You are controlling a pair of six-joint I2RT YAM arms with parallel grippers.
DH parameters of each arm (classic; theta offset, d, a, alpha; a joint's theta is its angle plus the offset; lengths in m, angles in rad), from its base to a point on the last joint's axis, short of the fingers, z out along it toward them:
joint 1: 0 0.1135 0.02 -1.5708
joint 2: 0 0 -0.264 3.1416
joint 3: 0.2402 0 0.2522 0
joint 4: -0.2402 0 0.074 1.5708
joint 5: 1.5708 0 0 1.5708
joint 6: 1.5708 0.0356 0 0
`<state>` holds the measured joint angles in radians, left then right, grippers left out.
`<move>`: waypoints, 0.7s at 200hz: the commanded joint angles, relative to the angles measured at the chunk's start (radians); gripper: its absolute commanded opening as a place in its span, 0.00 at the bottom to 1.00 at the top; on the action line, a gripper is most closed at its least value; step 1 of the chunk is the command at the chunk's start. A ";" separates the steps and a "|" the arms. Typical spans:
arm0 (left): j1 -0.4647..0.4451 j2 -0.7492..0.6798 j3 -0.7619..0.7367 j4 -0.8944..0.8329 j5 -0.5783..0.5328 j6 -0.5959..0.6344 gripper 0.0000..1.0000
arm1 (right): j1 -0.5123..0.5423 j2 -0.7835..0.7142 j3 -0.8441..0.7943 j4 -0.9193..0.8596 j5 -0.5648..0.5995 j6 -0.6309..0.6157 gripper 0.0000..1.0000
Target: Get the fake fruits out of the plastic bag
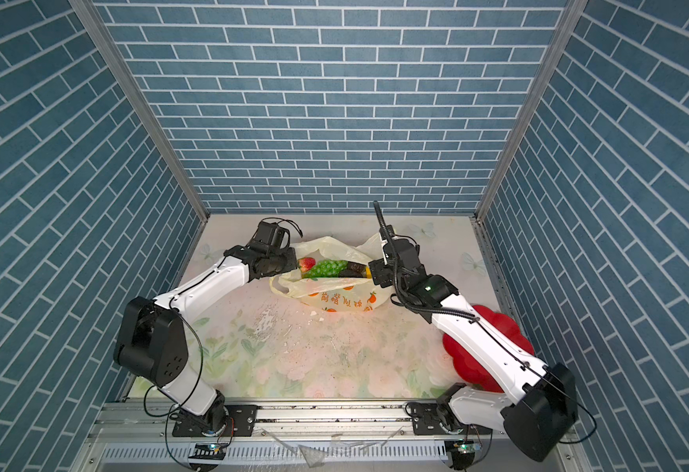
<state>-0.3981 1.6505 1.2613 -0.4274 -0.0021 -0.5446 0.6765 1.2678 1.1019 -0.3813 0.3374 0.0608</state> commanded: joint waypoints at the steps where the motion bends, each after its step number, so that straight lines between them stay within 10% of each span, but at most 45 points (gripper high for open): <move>1: -0.003 -0.025 0.013 -0.006 0.003 0.016 0.00 | 0.015 0.104 0.079 -0.095 -0.001 -0.146 0.85; 64: 0.015 -0.044 0.043 0.000 0.010 0.018 0.00 | -0.059 0.361 0.243 -0.121 -0.032 -0.092 0.77; 140: 0.129 -0.015 0.093 0.048 0.030 -0.009 0.00 | -0.218 0.484 0.357 0.009 -0.415 0.259 0.03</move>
<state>-0.3023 1.6287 1.3098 -0.4099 0.0391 -0.5453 0.4801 1.7496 1.3911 -0.4473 0.0971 0.1230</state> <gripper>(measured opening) 0.046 0.082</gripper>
